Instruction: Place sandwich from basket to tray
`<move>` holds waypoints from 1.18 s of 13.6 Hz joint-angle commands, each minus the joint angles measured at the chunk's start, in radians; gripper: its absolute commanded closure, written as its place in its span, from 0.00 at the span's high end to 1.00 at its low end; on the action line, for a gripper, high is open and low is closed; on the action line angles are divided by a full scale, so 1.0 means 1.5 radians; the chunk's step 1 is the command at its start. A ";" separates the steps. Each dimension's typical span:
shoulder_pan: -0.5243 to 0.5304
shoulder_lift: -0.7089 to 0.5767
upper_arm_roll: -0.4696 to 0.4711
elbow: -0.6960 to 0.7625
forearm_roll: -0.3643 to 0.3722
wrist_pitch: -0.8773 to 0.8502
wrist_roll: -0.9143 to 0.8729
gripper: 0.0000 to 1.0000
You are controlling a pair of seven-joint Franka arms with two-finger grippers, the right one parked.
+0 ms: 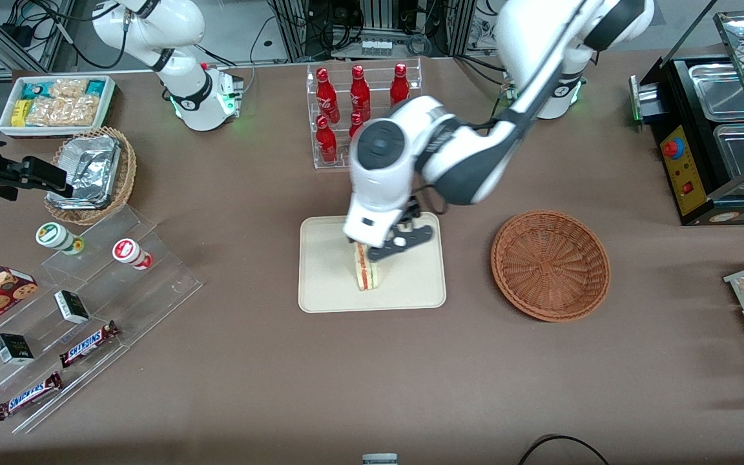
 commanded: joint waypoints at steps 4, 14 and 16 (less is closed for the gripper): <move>0.093 -0.119 0.005 -0.151 -0.014 -0.015 0.171 1.00; 0.265 -0.327 0.004 -0.308 -0.059 -0.092 0.512 1.00; 0.303 -0.369 0.006 -0.307 -0.069 -0.144 0.634 1.00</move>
